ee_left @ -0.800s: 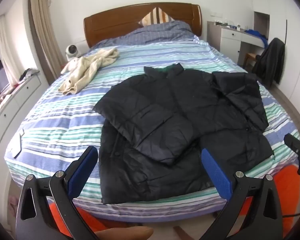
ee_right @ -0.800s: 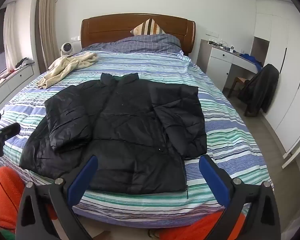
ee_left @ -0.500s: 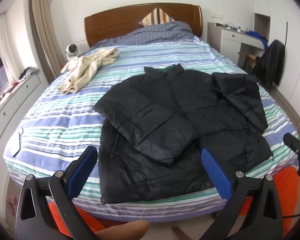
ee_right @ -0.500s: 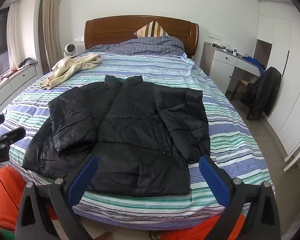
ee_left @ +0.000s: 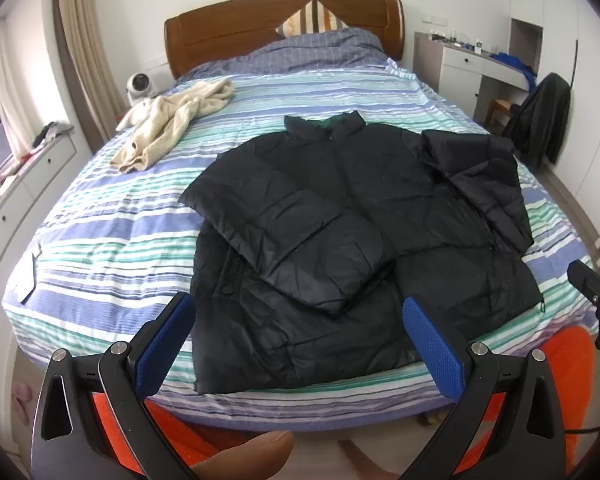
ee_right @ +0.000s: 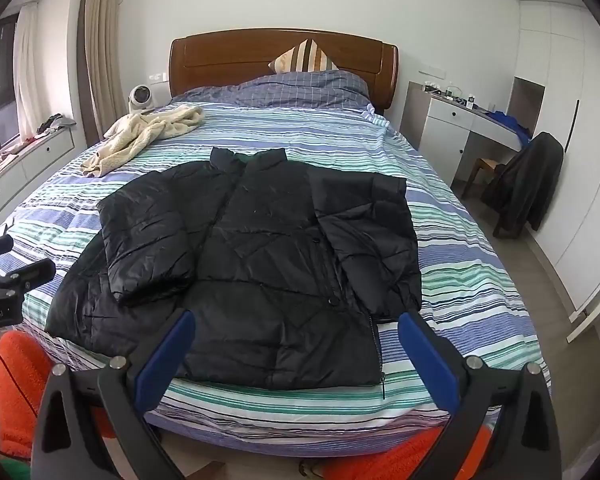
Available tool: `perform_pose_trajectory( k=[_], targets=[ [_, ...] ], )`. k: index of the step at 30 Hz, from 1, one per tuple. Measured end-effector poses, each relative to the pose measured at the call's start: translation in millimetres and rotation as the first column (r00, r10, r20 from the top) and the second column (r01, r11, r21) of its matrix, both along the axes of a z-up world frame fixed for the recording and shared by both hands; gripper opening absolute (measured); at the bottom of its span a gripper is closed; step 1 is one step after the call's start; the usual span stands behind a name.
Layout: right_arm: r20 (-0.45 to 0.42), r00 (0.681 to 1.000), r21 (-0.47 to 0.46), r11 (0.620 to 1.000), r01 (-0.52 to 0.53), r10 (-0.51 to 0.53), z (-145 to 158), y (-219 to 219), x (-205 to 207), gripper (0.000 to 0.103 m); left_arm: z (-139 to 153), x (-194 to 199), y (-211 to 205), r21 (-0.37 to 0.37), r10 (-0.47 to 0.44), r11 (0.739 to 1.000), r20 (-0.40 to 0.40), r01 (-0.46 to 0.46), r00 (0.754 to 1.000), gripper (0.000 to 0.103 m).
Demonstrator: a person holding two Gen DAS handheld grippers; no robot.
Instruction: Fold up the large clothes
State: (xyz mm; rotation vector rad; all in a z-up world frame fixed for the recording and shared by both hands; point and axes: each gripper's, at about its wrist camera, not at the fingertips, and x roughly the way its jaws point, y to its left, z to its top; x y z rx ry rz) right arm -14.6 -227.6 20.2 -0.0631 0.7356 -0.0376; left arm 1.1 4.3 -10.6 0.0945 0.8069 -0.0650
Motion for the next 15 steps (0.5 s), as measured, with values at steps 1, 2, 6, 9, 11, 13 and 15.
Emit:
perform_pose_trajectory(
  k=[1, 2, 6, 9, 11, 13, 15],
  targets=[
    [-0.001, 1.0, 0.002, 1.0, -0.001, 0.001, 0.1, -0.3, -0.5, 0.103, -0.1, -0.4, 0.1, 0.0, -0.001, 1.0, -0.002, 0.001, 1.0, 0.103],
    [-0.001, 1.0, 0.002, 1.0, -0.001, 0.001, 0.2, -0.1, -0.5, 0.103, -0.3, -0.8, -0.2, 0.0, -0.002, 1.0, -0.003, 0.002, 1.0, 0.103],
    [-0.009, 1.0, -0.003, 1.0, 0.002, -0.002, 0.1, -0.1, -0.3, 0.103, -1.5, -0.4, 0.2, -0.008, -0.005, 1.0, -0.013, 0.005, 1.0, 0.103],
    [-0.024, 1.0, -0.004, 1.0, 0.015, -0.016, 0.7, -0.5, 1.1, 0.103, -0.7, -0.6, 1.6, -0.01, -0.003, 1.0, -0.015, 0.003, 1.0, 0.103],
    [-0.031, 0.999, -0.007, 1.0, 0.023, -0.023, 2.2, -0.9, 1.6, 0.103, 0.4, -1.0, 2.7, -0.012, 0.002, 1.0, -0.011, -0.002, 1.0, 0.103],
    [-0.03, 0.999, -0.017, 0.999, 0.032, -0.033, 3.5, -1.1, 1.2, 0.103, 0.0, -1.1, 3.3, -0.014, 0.006, 1.0, -0.01, -0.006, 1.0, 0.103],
    [-0.029, 0.999, -0.021, 0.999, 0.036, -0.036, 5.0, -1.7, 0.1, 0.103, -0.8, -0.3, 3.0, -0.018, 0.007, 1.0, -0.013, -0.007, 1.0, 0.103]
  ],
)
